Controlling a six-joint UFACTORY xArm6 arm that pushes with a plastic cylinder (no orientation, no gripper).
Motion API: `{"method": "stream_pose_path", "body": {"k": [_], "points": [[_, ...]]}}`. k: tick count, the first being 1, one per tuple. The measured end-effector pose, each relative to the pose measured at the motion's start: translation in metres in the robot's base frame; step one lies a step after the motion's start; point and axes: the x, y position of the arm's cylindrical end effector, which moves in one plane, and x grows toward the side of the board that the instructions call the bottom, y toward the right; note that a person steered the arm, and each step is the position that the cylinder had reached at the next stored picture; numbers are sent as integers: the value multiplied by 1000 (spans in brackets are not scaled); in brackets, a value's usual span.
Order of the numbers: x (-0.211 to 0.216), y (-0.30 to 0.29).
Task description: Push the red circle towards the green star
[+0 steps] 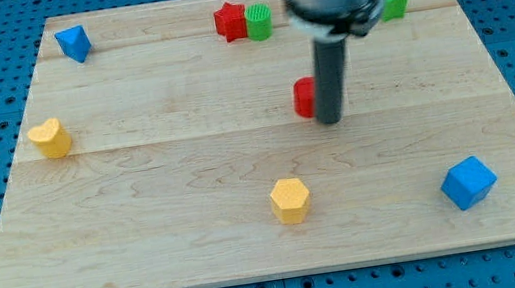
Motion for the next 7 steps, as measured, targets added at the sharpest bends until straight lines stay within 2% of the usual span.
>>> {"method": "stream_pose_path", "body": {"k": [1,2,4,6,7], "points": [[-14,18],[-13,13],[20,-65],[14,-121],[-15,-65]]}}
